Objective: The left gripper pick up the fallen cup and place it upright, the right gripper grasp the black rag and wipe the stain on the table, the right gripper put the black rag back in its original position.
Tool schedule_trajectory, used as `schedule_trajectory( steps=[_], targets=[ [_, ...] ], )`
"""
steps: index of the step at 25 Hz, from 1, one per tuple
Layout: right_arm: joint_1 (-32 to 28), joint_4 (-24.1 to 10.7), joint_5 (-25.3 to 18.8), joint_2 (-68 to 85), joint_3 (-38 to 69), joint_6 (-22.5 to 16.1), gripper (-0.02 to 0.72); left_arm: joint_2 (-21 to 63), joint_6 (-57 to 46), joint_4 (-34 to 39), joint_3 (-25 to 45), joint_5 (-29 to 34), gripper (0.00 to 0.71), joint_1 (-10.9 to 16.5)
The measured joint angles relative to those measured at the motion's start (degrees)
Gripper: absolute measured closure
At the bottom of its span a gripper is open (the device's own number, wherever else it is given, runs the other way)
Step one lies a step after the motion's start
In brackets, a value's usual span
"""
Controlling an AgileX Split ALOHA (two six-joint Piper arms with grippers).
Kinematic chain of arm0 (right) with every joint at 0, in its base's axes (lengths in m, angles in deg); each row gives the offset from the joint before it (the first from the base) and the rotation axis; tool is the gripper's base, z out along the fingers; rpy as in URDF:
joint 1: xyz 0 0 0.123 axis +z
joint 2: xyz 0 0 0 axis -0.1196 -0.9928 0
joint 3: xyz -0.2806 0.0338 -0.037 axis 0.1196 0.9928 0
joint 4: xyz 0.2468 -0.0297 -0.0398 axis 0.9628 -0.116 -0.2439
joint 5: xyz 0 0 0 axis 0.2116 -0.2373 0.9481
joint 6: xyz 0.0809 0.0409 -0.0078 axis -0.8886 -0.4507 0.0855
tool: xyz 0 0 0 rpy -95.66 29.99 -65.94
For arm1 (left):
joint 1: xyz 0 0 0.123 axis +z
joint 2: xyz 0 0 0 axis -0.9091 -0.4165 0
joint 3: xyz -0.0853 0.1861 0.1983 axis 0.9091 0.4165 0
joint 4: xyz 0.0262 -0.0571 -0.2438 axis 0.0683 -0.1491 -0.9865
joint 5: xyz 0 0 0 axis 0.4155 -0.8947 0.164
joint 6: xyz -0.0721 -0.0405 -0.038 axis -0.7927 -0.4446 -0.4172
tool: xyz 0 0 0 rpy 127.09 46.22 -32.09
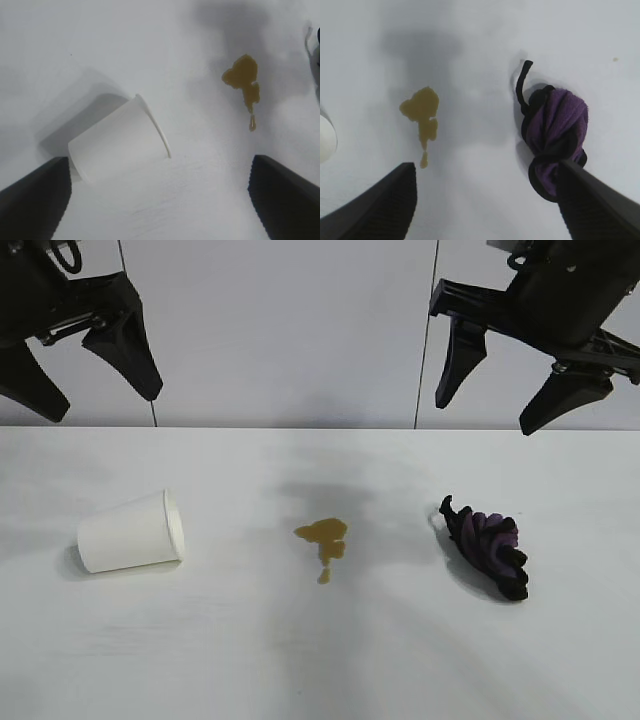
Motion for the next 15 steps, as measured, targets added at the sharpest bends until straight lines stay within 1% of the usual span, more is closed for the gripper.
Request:
schedule_trajectory(
  steps=[15],
  targets=[
    [0.0,0.0,0.0,0.0,0.0,0.0,0.169,0.0,0.0,0.0,0.0,-0.5,0.017,0.0]
  ],
)
